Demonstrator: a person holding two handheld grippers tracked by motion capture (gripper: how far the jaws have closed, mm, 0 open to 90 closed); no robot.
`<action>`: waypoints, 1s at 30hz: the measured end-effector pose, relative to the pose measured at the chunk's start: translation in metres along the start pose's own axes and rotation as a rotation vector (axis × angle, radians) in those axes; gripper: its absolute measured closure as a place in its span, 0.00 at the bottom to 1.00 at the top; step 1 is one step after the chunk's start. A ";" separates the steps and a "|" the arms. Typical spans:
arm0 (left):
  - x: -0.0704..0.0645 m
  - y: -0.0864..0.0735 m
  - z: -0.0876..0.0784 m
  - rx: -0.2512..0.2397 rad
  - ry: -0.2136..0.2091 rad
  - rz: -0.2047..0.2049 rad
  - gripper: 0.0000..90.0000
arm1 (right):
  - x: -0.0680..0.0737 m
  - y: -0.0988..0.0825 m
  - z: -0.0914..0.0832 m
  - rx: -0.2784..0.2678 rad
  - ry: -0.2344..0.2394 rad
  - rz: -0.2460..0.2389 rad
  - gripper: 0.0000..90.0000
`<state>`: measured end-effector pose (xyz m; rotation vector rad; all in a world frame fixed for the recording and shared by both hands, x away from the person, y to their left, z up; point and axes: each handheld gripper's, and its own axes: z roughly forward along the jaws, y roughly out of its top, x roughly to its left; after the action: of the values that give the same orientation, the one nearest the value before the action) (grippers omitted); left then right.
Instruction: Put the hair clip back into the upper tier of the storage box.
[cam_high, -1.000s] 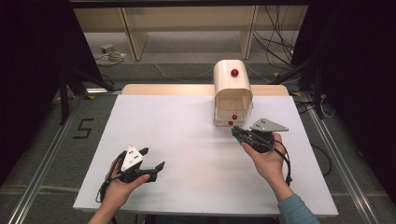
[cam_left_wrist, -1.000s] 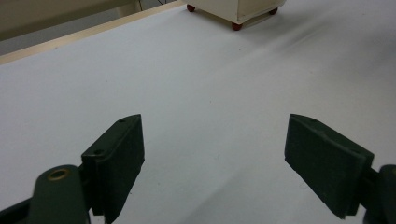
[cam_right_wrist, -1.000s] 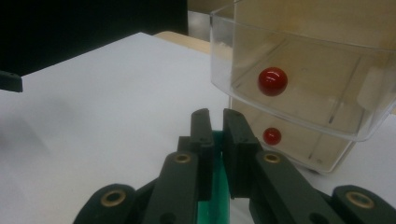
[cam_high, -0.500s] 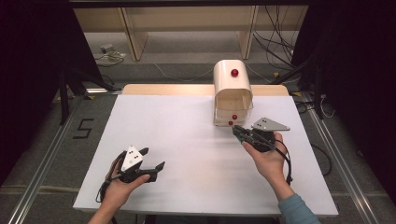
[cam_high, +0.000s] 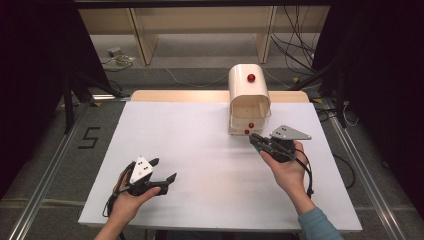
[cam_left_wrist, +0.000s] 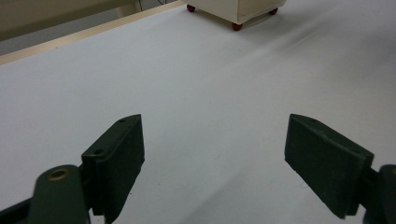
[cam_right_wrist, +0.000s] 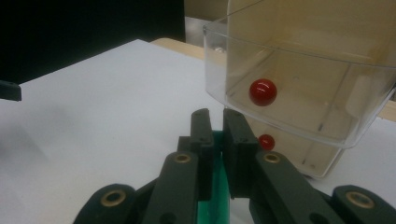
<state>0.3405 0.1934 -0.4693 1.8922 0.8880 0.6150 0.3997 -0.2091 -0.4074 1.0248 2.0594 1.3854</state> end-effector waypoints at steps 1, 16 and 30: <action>0.000 0.000 0.000 0.001 0.000 0.000 0.22 | 0.000 0.000 0.000 0.000 -0.001 0.001 0.93; 0.000 0.000 0.000 -0.002 0.002 -0.001 0.22 | -0.001 0.002 -0.001 -0.013 -0.003 -0.004 0.93; 0.000 0.000 0.000 0.000 0.001 0.001 0.22 | -0.001 0.004 -0.002 -0.019 -0.008 -0.003 0.93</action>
<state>0.3404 0.1935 -0.4691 1.8921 0.8879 0.6165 0.4002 -0.2104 -0.4035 1.0180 2.0374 1.3945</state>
